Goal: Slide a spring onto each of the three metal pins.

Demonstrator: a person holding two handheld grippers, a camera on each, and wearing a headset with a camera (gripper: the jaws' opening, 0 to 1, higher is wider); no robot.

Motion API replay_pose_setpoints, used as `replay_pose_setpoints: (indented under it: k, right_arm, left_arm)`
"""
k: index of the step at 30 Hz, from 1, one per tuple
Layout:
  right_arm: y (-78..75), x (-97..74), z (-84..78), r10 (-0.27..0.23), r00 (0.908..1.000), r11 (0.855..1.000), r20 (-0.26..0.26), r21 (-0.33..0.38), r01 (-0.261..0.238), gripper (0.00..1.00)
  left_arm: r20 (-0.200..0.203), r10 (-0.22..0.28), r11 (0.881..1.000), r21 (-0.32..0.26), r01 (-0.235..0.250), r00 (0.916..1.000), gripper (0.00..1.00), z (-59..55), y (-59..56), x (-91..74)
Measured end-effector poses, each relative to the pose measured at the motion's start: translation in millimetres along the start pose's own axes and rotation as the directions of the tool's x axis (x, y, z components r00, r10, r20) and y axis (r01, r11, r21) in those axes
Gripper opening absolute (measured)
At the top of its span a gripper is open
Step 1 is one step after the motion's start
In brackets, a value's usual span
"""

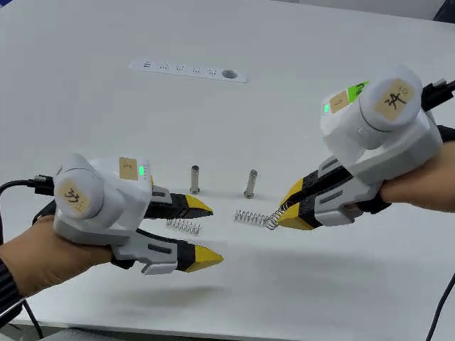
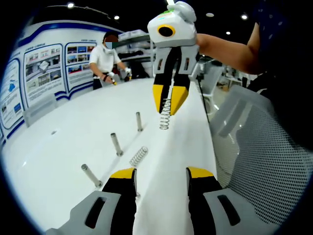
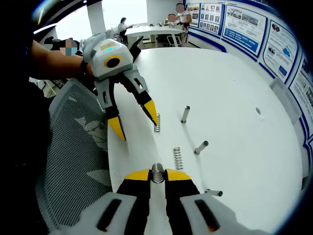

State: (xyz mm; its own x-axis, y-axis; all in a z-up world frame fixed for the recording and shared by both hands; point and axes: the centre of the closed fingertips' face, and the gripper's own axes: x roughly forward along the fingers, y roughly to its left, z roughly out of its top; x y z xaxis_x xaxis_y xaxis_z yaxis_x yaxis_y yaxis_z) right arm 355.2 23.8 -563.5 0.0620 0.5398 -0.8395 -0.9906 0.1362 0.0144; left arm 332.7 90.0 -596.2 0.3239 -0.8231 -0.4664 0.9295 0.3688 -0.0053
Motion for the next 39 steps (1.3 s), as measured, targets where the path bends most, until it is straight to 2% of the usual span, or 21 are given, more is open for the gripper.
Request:
replay_pose_setpoints:
  k: [11,19,26,36,39]
  right_arm:
    - [-23.4,-17.4,-14.2,-0.049,0.9986,0.998,-0.019,0.034,0.050,0.12]
    - [-42.6,-29.3,-27.3,-0.091,0.9944,0.994,-0.053,0.055,0.094,0.12]
    - [-55.7,-36.9,-33.5,-0.113,0.9910,0.991,-0.071,0.067,0.118,0.12]
    - [-80.2,-35.0,-47.6,-0.154,0.9780,0.985,-0.141,0.061,0.164,0.12]
    - [-88.8,-32.8,-52.0,-0.173,0.9690,0.982,-0.176,0.042,0.183,0.12]
  left_arm:
    - [0.012,0.050,0.998,-0.041,-0.049,0.9987,0.49,-2.0,5.3,-11.5]
    - [0.019,0.087,0.994,-0.069,-0.085,0.9961,0.54,-5.5,10.5,-20.3]
    - [0.023,0.100,0.991,-0.087,-0.098,0.9947,0.56,-7.4,11.2,-23.7]
    - [0.026,0.108,0.990,-0.098,-0.105,0.9938,0.57,-9.6,9.9,-25.8]
    - [0.025,0.110,0.989,-0.102,-0.107,0.9936,0.58,-11.0,9.7,-26.3]
